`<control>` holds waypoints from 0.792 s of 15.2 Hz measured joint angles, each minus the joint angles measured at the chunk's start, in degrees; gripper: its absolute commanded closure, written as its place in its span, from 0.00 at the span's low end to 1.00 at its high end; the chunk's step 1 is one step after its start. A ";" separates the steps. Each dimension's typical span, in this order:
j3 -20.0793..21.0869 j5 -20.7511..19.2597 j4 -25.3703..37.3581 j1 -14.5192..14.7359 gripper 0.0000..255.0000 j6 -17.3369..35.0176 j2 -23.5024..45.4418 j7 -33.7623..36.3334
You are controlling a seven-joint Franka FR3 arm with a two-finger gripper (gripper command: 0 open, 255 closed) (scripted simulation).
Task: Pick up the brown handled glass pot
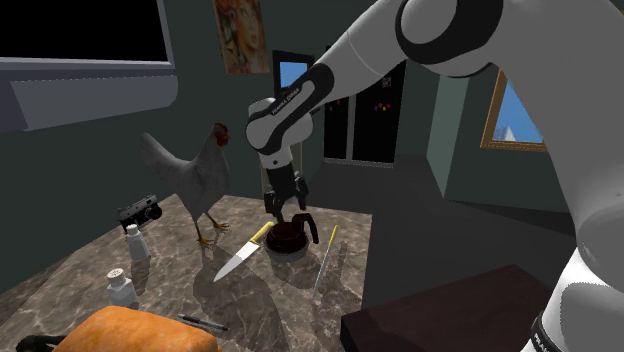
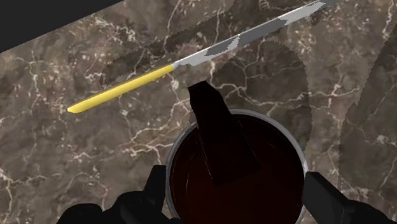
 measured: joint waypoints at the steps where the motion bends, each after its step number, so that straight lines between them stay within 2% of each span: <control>1: -0.10 -0.13 0.17 0.04 0.00 0.41 0.58 0.03; 3: -0.25 -0.34 -0.01 0.12 0.00 1.37 1.40 0.20; 4: -0.29 -0.39 0.12 0.17 1.00 1.51 1.68 0.24; 12: -0.32 -0.45 0.16 0.21 1.00 1.68 1.82 0.31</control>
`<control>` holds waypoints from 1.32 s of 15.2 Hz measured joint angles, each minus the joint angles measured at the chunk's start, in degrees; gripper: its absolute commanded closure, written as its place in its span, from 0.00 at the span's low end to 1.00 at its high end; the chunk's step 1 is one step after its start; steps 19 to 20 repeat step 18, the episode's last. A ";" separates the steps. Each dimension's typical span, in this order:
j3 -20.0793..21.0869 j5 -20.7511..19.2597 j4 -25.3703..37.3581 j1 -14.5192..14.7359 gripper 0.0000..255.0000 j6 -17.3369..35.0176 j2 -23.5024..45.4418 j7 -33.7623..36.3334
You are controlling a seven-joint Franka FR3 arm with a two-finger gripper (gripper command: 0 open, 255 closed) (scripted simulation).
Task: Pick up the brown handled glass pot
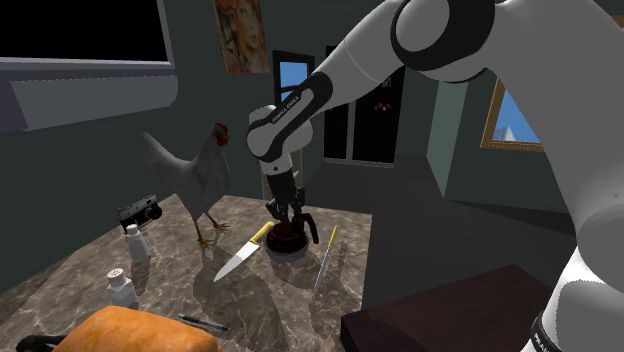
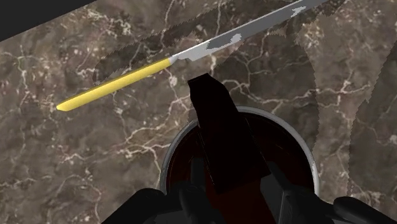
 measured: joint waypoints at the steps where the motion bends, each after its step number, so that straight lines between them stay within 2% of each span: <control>1: 0.00 0.00 0.02 0.01 1.00 -0.02 0.01 0.01; 20: 1.09 1.68 1.14 -0.61 1.00 -7.46 -6.38 -1.27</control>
